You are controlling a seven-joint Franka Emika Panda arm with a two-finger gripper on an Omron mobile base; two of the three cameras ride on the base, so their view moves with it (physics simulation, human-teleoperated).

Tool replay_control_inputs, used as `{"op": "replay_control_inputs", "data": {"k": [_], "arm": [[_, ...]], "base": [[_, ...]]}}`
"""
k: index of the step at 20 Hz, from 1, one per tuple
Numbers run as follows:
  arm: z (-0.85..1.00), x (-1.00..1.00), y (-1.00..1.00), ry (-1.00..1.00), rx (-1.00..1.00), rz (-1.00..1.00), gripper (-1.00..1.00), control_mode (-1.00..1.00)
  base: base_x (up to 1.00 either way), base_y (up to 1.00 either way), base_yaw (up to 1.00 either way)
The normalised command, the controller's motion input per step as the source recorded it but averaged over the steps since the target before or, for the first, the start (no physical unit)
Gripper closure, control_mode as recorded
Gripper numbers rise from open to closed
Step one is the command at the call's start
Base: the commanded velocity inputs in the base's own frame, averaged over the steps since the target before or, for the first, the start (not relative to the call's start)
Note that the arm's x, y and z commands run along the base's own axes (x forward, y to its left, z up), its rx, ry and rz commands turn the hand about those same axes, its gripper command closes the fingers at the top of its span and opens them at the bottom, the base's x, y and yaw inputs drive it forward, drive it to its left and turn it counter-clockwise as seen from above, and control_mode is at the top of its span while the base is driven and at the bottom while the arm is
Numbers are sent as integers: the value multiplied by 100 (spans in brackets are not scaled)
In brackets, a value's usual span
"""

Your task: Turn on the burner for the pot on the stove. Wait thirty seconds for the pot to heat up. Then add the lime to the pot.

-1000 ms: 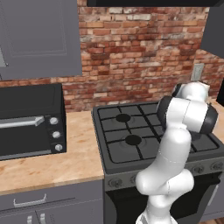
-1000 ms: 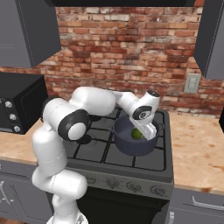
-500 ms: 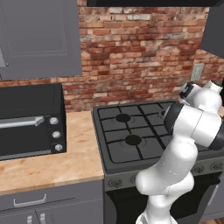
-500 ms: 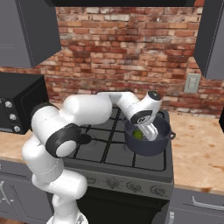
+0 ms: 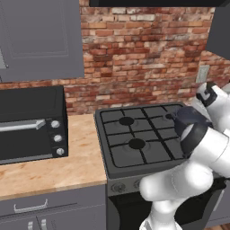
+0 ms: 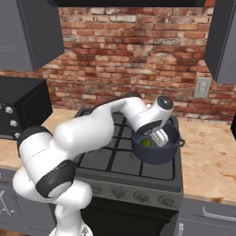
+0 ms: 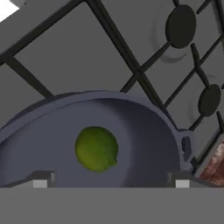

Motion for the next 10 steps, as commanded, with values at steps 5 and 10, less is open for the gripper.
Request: {"op": "replay_control_inputs", "data": {"k": [5,10], "arm": [[85,-39,10,-14,0,0,-100,-100],[100,-18,41,-6,-7,0,-100,-100]], "base": [[0,0,0],[0,0,0]]}}
